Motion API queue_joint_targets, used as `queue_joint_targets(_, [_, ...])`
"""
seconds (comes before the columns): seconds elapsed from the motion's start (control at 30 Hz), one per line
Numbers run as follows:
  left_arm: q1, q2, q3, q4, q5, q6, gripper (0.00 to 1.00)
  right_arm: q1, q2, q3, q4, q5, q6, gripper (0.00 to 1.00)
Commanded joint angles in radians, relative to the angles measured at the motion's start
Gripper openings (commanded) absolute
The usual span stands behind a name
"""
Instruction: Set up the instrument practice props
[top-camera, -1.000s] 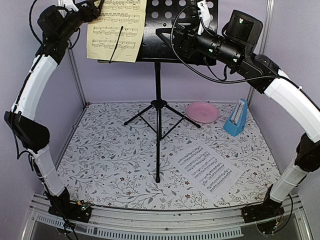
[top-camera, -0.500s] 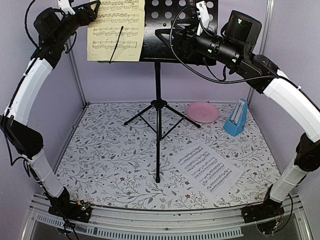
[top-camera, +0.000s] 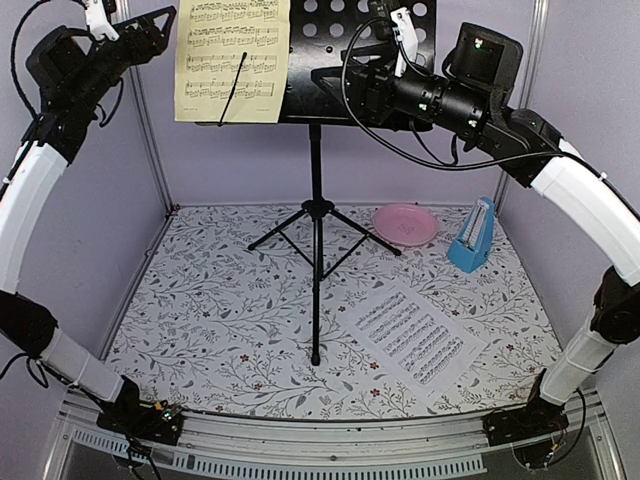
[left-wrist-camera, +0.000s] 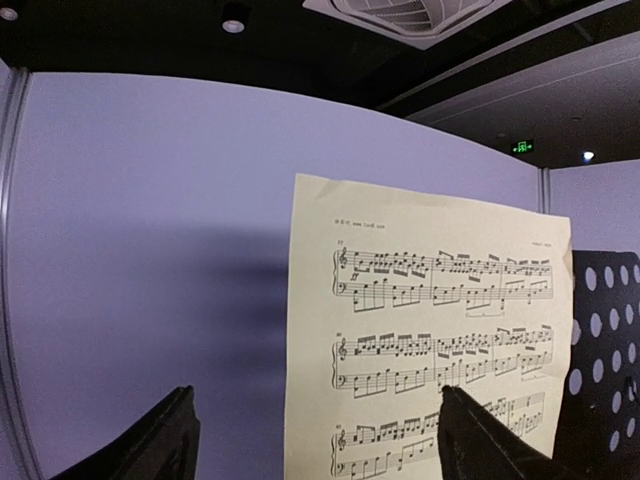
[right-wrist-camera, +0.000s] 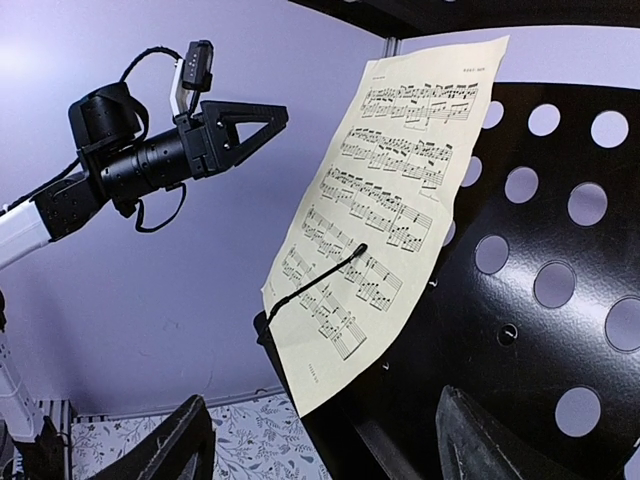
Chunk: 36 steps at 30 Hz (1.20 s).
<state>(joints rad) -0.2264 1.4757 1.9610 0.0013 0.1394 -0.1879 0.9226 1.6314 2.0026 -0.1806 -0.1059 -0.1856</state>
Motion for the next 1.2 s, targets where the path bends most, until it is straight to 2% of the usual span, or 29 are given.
queue_joint_targets(0.0, [-0.007,-0.115,-0.146,-0.062,0.007,0.001,0.83,0.005,-0.079,-0.034,-0.077,-0.054,0.035,0.77])
queue_joint_targets(0.27, [-0.037,-0.362,-0.524,-0.151,0.035,0.025,0.86,0.007,-0.230,-0.229,-0.166,-0.208,0.134,0.74])
queue_joint_targets(0.43, [-0.101,-0.478,-0.677,-0.253,0.022,0.025,0.86,0.036,-0.360,-0.515,-0.265,-0.225,0.233,0.67])
queue_joint_targets(0.6, [-0.191,-0.585,-0.876,-0.229,0.031,0.019,0.86,0.036,-0.554,-0.884,-0.184,-0.162,0.435,0.67])
queue_joint_targets(0.7, [-0.270,-0.616,-0.976,-0.219,0.044,0.025,0.86,0.027,-0.587,-1.022,-0.180,-0.125,0.532,0.67])
queue_joint_targets(0.93, [-0.468,-0.605,-1.117,-0.212,-0.001,0.003,0.84,-0.206,-0.597,-1.185,-0.279,-0.156,0.783,0.63])
queue_joint_targets(1.17, [-0.563,-0.539,-1.153,-0.148,-0.032,-0.029,0.83,-0.557,-0.783,-1.430,-0.352,-0.281,1.022,0.63])
